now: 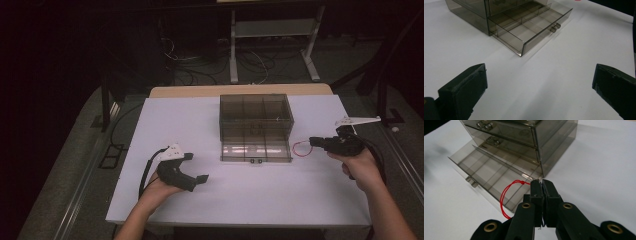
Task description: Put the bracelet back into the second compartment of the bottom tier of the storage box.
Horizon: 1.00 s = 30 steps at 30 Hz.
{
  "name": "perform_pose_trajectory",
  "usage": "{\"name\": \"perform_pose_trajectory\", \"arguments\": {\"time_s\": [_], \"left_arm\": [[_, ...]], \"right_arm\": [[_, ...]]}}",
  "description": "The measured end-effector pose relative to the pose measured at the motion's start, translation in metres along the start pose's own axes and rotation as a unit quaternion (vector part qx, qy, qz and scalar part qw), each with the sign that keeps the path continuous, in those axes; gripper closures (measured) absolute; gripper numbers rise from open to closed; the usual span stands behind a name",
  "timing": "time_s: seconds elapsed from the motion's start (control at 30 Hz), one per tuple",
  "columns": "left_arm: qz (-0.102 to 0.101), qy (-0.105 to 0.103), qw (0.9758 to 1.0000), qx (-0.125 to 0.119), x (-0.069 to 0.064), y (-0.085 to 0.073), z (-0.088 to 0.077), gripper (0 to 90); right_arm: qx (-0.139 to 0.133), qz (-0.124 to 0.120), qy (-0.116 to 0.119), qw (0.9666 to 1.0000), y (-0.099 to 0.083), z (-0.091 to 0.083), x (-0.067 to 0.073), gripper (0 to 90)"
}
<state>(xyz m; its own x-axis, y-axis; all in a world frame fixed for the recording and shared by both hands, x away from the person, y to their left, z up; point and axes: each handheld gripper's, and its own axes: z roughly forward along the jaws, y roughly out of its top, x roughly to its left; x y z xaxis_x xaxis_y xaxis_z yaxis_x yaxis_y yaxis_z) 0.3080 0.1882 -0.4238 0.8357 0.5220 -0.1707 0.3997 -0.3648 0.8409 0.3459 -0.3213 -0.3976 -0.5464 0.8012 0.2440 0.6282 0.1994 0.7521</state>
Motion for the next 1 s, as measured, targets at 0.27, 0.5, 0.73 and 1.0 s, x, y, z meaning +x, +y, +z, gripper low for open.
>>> {"name": "perform_pose_trajectory", "arguments": {"time_s": [0.27,0.5,0.73,1.0], "left_arm": [[0.000,-0.001,1.0000,0.001,0.000,0.000,0.000,0.0],[0.000,-0.001,1.0000,0.001,-0.001,0.000,0.001,0.0],[-0.001,-0.001,1.0000,0.000,-0.001,0.000,0.000,0.0],[-0.002,0.001,1.0000,-0.002,-0.001,0.000,-0.001,0.0]], "right_arm": [[-0.001,-0.010,0.008,0.9999,0.006,0.005,0.006,86.9],[-0.005,-0.018,0.016,0.9997,0.013,0.009,0.013,86.9],[-0.007,-0.026,0.024,0.9994,0.019,0.015,0.020,86.9],[-0.005,-0.037,0.031,0.9988,0.028,0.024,0.029,86.9]]}}
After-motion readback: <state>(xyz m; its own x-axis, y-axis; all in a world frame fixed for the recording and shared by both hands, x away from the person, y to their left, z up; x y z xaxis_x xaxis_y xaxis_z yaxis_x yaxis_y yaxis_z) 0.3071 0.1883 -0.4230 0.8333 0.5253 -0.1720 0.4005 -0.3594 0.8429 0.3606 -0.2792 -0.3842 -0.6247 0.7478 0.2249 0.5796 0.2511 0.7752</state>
